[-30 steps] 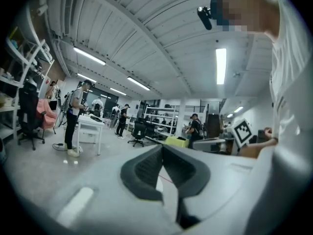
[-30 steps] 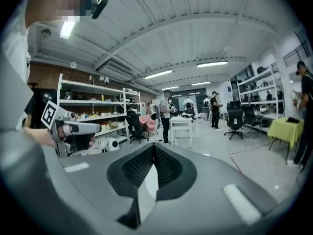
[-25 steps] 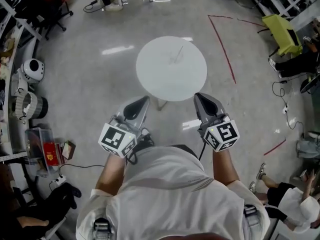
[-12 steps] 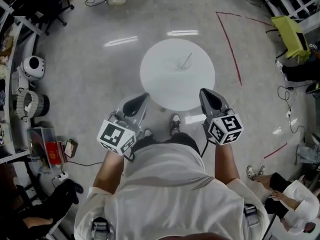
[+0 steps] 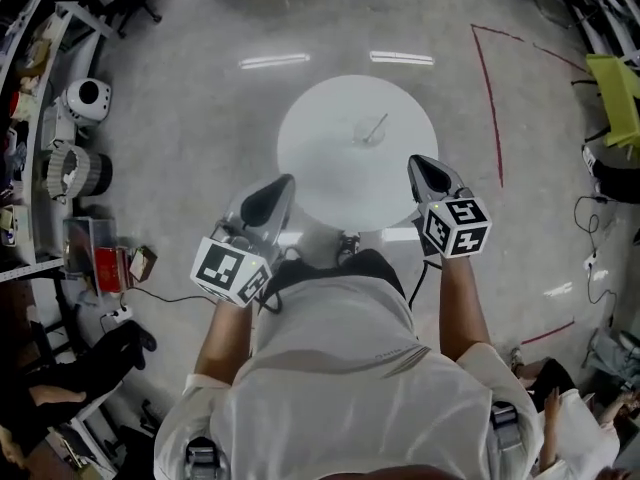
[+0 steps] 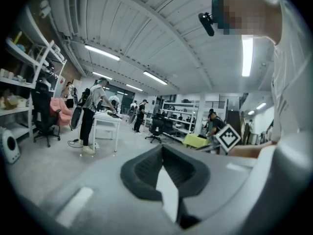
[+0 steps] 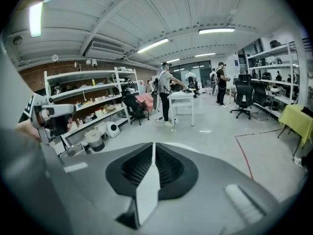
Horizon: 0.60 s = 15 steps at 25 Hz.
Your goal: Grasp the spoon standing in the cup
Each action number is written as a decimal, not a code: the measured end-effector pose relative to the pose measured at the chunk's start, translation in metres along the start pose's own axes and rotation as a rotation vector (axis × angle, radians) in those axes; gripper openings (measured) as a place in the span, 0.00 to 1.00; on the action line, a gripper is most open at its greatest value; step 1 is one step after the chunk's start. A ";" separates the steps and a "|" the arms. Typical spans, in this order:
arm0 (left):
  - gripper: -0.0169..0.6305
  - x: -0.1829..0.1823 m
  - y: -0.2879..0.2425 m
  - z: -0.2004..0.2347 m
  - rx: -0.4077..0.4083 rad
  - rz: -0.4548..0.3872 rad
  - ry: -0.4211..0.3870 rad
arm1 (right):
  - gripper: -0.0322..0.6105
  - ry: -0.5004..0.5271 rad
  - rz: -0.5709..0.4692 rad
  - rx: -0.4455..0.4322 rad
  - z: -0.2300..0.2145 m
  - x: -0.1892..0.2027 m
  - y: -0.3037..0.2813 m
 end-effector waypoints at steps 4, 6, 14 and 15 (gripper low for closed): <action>0.03 0.008 -0.013 0.000 -0.031 0.012 0.043 | 0.19 0.017 0.113 -0.005 -0.033 -0.010 -0.042; 0.03 0.011 -0.016 0.005 -0.034 0.017 0.053 | 0.23 0.023 0.166 -0.012 -0.044 -0.014 -0.070; 0.03 0.010 -0.025 0.033 -0.046 0.034 0.108 | 0.32 0.003 0.332 -0.068 -0.074 -0.018 -0.184; 0.03 0.010 -0.025 0.037 -0.048 0.034 0.114 | 0.32 0.000 0.345 -0.061 -0.076 -0.018 -0.195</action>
Point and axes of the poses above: the fingertips, and each gripper's own axes: y backward along the fingers, z to its left, x out of its underside, the point moved 8 cm from there along y, backward along the fingers, and after that the axes turned 15 degrees about z, right-handed, at the moved point
